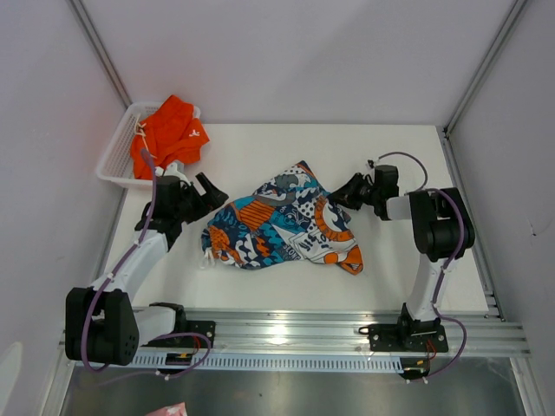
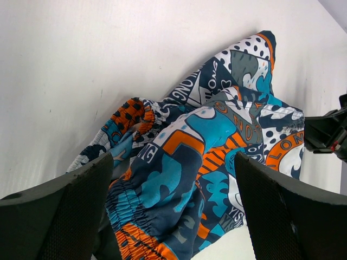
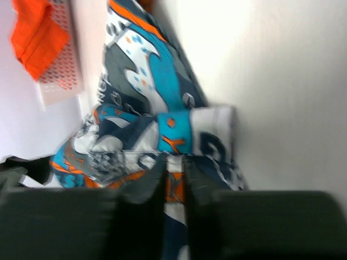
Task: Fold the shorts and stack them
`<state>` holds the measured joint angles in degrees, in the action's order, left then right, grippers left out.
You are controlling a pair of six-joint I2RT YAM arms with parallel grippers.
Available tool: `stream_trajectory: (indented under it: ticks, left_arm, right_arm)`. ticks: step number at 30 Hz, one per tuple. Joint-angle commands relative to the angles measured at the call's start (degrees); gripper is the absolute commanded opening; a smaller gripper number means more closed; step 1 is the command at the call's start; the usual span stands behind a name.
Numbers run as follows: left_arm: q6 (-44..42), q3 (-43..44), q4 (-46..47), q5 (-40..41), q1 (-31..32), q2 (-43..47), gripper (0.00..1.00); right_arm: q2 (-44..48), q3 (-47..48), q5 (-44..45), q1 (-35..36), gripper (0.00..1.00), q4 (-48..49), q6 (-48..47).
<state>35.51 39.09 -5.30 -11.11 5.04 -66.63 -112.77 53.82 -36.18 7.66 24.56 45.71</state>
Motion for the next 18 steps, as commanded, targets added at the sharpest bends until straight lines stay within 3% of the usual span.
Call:
stream_trajectory:
  ticks: [1, 4, 11, 14, 15, 17, 18]
  left_arm:
    - [-1.4, 0.46, 0.55, -0.14, 0.15, 0.71, 0.93]
    - [-1.58, 0.55, 0.29, -0.05, 0.23, 0.8, 0.93]
    - [-1.23, -0.59, 1.17, -0.22, 0.24, 1.33, 0.93]
    - [-1.32, -0.77, 1.43, -0.57, 0.32, 0.8, 0.93]
    - [-1.32, -0.68, 1.43, -0.75, 0.32, 0.71, 0.93]
    - [-1.23, -0.86, 1.7, -0.84, 0.76, 0.63, 0.93]
    - [-1.14, -0.95, 1.87, -0.93, 0.85, 0.63, 0.93]
  right_arm:
    - [-0.44, 3.3, -3.01, 0.43, 0.09, 6.28, 2.53]
    - [2.63, 2.87, -3.01, -0.28, 0.0, 7.96, 2.54]
    - [13.7, -3.28, -3.28, -1.16, 0.0, 11.03, -0.27]
    - [18.36, -6.01, -2.67, -1.07, 0.0, 9.12, -2.37]
    - [19.16, -6.01, -1.36, -0.9, 0.0, 4.32, -3.6]
    - [19.52, -5.57, -0.99, -0.63, 0.21, 0.07, -6.24]
    - [19.43, -5.83, -1.43, -0.37, 0.39, -0.38, -6.77]
